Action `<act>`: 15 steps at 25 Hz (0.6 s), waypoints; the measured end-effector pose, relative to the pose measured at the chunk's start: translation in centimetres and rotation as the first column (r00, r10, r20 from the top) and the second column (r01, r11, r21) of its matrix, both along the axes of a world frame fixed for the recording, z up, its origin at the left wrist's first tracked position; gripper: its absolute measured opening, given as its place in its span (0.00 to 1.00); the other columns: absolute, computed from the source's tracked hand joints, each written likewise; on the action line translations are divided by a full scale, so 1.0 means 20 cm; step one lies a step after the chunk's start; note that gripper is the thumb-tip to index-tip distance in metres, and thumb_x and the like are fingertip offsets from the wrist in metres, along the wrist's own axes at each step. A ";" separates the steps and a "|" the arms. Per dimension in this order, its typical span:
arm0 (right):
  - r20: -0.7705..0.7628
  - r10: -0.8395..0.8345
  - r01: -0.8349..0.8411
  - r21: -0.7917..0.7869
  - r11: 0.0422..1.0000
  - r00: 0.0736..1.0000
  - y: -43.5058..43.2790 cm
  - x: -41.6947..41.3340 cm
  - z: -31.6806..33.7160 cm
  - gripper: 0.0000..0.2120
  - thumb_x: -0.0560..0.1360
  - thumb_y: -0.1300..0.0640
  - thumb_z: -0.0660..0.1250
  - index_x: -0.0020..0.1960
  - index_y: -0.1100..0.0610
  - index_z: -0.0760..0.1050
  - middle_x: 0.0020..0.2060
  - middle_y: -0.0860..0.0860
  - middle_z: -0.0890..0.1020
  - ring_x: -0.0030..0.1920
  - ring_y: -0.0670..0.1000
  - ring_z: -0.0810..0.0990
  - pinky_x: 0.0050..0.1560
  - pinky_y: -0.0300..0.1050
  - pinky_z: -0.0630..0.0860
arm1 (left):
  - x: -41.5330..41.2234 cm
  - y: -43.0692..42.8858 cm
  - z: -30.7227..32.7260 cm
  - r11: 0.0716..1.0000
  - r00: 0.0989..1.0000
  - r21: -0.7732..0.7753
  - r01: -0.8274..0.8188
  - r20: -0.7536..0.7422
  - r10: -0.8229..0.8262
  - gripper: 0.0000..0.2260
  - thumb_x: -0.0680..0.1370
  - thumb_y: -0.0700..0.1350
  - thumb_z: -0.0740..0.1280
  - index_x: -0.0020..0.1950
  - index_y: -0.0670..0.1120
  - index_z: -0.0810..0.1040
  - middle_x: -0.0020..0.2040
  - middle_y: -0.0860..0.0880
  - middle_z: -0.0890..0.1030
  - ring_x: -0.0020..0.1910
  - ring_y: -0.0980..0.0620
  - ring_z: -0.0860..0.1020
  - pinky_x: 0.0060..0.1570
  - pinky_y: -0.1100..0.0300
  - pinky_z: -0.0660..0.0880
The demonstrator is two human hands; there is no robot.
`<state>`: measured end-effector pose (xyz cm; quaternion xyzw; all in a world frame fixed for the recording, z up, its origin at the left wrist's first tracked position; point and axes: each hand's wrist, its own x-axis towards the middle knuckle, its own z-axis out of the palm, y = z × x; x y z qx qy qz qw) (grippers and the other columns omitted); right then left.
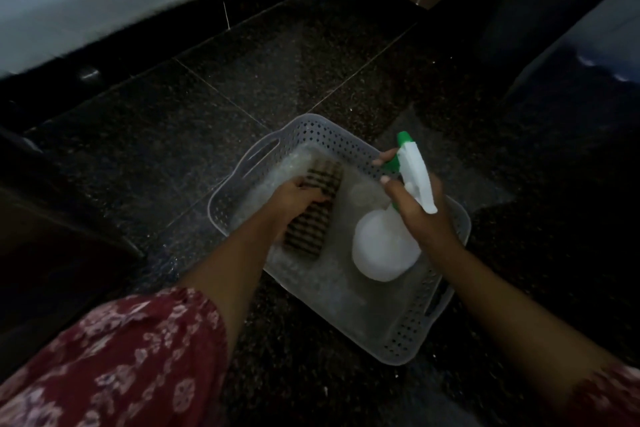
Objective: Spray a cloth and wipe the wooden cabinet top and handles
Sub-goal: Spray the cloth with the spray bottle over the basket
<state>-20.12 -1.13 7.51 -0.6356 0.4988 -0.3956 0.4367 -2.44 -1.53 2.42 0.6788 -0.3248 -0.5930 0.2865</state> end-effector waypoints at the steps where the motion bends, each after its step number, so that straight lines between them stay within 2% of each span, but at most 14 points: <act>1: 0.054 0.004 -0.007 0.055 0.998 0.999 -0.01 0.01 0.01 0.09 0.70 0.60 0.63 0.48 0.51 0.75 0.45 0.55 0.80 0.48 0.53 0.79 0.52 0.45 0.75 | 0.01 0.00 0.01 0.994 0.978 0.045 -0.103 -0.177 0.109 0.20 0.76 0.42 0.65 0.67 0.41 0.70 0.54 0.44 0.80 0.53 0.44 0.78 0.54 0.51 0.77; 3: 0.073 0.029 -0.043 0.196 0.980 0.997 -0.02 0.04 0.02 0.09 0.67 0.51 0.67 0.46 0.51 0.79 0.47 0.57 0.82 0.54 0.57 0.80 0.59 0.52 0.73 | 0.01 0.00 0.03 0.970 0.885 0.124 -0.211 -0.396 0.243 0.17 0.77 0.43 0.62 0.66 0.41 0.72 0.49 0.44 0.81 0.48 0.47 0.79 0.47 0.53 0.77; 5: 0.036 0.086 -0.093 0.359 0.929 0.996 0.00 0.08 0.03 0.18 0.63 0.43 0.68 0.47 0.52 0.82 0.47 0.57 0.84 0.56 0.57 0.80 0.65 0.54 0.70 | 0.01 0.00 0.06 0.956 0.800 0.164 -0.245 -0.523 0.295 0.17 0.79 0.47 0.58 0.64 0.41 0.74 0.52 0.43 0.81 0.47 0.47 0.79 0.47 0.53 0.76; 6: 0.041 0.110 -0.117 0.414 0.903 0.993 0.01 0.11 0.04 0.16 0.65 0.43 0.67 0.45 0.52 0.82 0.44 0.56 0.85 0.54 0.57 0.81 0.65 0.55 0.71 | 0.01 0.00 0.07 0.956 0.777 0.163 -0.243 -0.557 0.292 0.18 0.80 0.50 0.56 0.61 0.42 0.76 0.51 0.43 0.82 0.46 0.47 0.79 0.47 0.53 0.76; 8: 0.073 0.105 -0.127 0.481 0.867 0.992 0.02 0.14 0.04 0.07 0.72 0.50 0.65 0.43 0.51 0.80 0.39 0.56 0.83 0.45 0.58 0.82 0.62 0.58 0.74 | 0.02 0.01 0.09 0.964 0.762 0.146 -0.225 -0.590 0.267 0.22 0.81 0.56 0.50 0.51 0.44 0.79 0.42 0.45 0.85 0.43 0.48 0.80 0.45 0.55 0.75; 9: 0.078 0.078 -0.107 0.504 0.857 0.994 0.03 0.15 0.05 0.05 0.74 0.53 0.64 0.43 0.50 0.79 0.37 0.56 0.82 0.41 0.58 0.81 0.59 0.59 0.74 | 0.02 0.01 0.10 0.965 0.761 0.143 -0.219 -0.595 0.261 0.24 0.81 0.57 0.49 0.50 0.44 0.79 0.40 0.46 0.86 0.43 0.48 0.80 0.44 0.55 0.75; 11: 0.023 0.019 -0.028 0.513 0.858 1.000 0.02 0.15 0.05 0.08 0.73 0.53 0.64 0.38 0.52 0.79 0.32 0.55 0.81 0.35 0.57 0.80 0.55 0.60 0.76 | 0.03 0.01 0.11 0.963 0.759 0.155 -0.221 -0.592 0.270 0.25 0.80 0.58 0.48 0.55 0.43 0.78 0.46 0.44 0.84 0.48 0.46 0.80 0.46 0.54 0.74; 13: -0.030 0.008 0.009 0.523 0.852 1.000 0.00 0.15 0.07 0.10 0.72 0.52 0.64 0.35 0.55 0.78 0.29 0.54 0.81 0.32 0.55 0.80 0.55 0.58 0.76 | 0.03 0.01 0.12 0.963 0.757 0.174 -0.208 -0.595 0.271 0.25 0.80 0.58 0.48 0.61 0.43 0.76 0.51 0.42 0.81 0.52 0.45 0.78 0.48 0.53 0.74; 15: -0.010 0.073 -0.056 0.539 0.841 0.997 -0.01 0.16 0.09 0.08 0.73 0.57 0.63 0.41 0.58 0.79 0.31 0.53 0.83 0.35 0.55 0.81 0.54 0.53 0.76 | 0.03 0.02 0.13 0.965 0.767 0.175 -0.196 -0.586 0.262 0.25 0.81 0.57 0.47 0.57 0.43 0.77 0.48 0.43 0.81 0.48 0.46 0.79 0.48 0.54 0.74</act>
